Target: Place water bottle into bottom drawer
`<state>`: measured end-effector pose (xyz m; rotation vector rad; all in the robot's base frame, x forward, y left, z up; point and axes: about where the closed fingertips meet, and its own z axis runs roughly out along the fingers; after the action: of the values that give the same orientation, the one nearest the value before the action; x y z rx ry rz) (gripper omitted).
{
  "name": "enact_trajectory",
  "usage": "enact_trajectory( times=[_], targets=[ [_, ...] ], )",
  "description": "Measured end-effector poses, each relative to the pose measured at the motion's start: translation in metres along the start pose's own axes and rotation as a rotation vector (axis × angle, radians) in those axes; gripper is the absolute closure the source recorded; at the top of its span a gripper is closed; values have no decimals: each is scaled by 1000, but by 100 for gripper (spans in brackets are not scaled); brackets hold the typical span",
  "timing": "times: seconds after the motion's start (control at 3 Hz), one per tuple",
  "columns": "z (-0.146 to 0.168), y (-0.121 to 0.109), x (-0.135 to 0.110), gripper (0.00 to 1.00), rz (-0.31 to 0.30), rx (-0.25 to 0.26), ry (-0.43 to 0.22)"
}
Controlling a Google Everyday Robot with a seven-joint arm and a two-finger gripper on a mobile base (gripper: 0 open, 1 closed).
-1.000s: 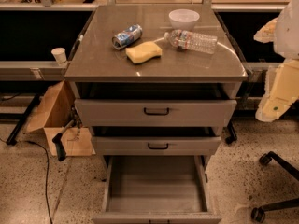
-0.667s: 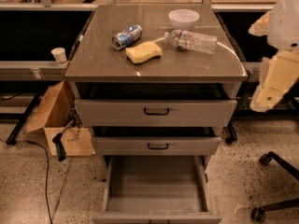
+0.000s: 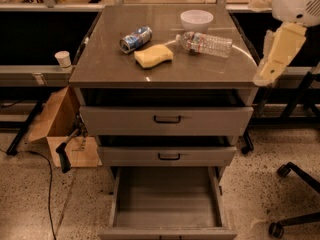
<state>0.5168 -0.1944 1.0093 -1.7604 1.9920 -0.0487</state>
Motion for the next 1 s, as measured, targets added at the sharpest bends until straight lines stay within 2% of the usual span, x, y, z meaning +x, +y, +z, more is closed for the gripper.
enact_trajectory(
  times=[0.33,0.67,1.0],
  targets=[
    [8,-28,-11,0,-61,-2,-114],
    [39,-60,-17,0,-83,-20,-181],
    [39,-61,-17,0,-84,-20,-182]
  ],
)
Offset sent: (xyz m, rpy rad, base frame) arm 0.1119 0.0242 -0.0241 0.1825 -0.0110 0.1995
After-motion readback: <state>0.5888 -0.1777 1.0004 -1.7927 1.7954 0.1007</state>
